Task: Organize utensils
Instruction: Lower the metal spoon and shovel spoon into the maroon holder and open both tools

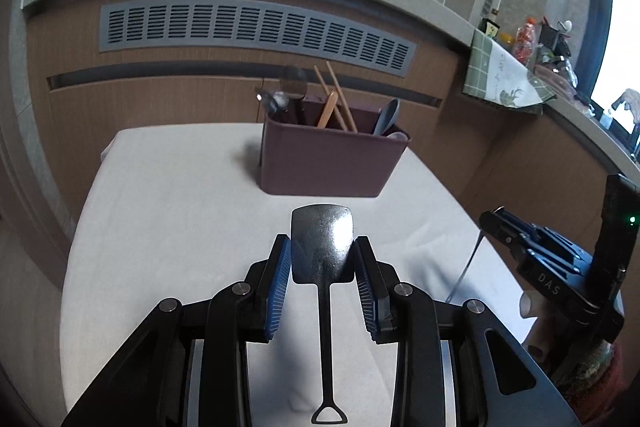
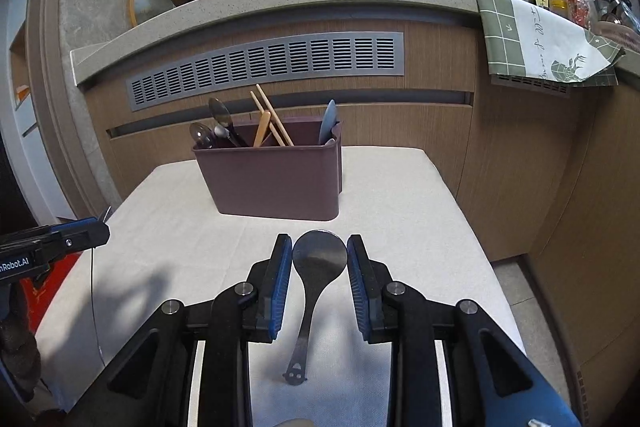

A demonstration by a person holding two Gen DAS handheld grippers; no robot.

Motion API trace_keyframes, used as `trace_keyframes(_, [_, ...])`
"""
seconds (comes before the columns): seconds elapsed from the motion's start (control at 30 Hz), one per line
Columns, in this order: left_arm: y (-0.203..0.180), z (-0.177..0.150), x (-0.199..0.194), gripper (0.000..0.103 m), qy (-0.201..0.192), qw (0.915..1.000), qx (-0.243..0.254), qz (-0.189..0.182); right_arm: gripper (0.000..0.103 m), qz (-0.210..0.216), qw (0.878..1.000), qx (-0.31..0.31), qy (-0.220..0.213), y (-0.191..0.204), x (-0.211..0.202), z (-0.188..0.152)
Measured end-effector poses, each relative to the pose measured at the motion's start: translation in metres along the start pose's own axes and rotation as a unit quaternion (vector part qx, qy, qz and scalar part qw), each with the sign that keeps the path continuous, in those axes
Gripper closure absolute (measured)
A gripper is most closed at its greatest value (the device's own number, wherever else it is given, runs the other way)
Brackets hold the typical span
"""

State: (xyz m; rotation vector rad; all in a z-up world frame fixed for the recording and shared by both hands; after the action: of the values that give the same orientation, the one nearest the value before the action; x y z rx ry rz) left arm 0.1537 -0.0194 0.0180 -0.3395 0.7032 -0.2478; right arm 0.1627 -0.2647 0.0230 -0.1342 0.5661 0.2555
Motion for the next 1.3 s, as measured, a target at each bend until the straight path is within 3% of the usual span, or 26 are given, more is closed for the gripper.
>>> trace_keyframes(0.13, [-0.008, 0.013, -0.006, 0.07, -0.026, 0.9995, 0.011, -0.012, 0.077, -0.007, 1.0, -0.007, 0.001, 0.0, 0.0, 0.005])
trace_keyframes(0.27, [-0.03, 0.058, -0.013, 0.07, -0.096, 0.9942, 0.037, -0.031, 0.077, -0.002, 1.0, -0.002, -0.007, -0.005, 0.0, 0.028])
trace_keyframes(0.33, [-0.044, 0.09, -0.022, 0.07, -0.158, 0.9848, 0.048, -0.052, 0.077, -0.007, 0.999, -0.001, -0.032, -0.01, -0.008, 0.051])
trace_keyframes(0.47, [-0.06, 0.141, -0.03, 0.07, -0.285, 0.9534, 0.044, -0.089, 0.077, -0.032, 0.992, -0.006, -0.118, -0.023, -0.036, 0.124])
trace_keyframes(0.57, [-0.057, 0.162, -0.01, 0.07, -0.318, 0.9431, 0.035, -0.091, 0.077, -0.043, 0.986, -0.004, -0.161, -0.032, -0.041, 0.167])
trace_keyframes(0.63, [-0.051, 0.17, 0.008, 0.07, -0.321, 0.9425, 0.024, -0.091, 0.077, -0.049, 0.984, -0.004, -0.169, -0.037, -0.031, 0.184])
trace_keyframes(0.83, [-0.03, 0.177, 0.068, 0.07, -0.286, 0.9552, 0.005, -0.078, 0.077, -0.035, 0.989, 0.008, -0.14, -0.04, 0.026, 0.196])
trace_keyframes(1.3, [-0.008, 0.141, 0.145, 0.07, -0.206, 0.9764, -0.01, -0.064, 0.077, -0.014, 0.999, -0.019, -0.029, -0.018, 0.137, 0.162])
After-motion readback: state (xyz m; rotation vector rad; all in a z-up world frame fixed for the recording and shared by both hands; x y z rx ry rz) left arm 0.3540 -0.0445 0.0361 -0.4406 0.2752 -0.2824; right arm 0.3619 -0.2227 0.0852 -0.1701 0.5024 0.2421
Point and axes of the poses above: each gripper's, at about its wrist camera, not at the fingertips, and x roughly the way its jaws point, y to its left, z to its top, the point moved 1 cm from there along x, roughly the way its jaws point, and after that the axes turned 11 degrees about -x, right-handed, at the moved point
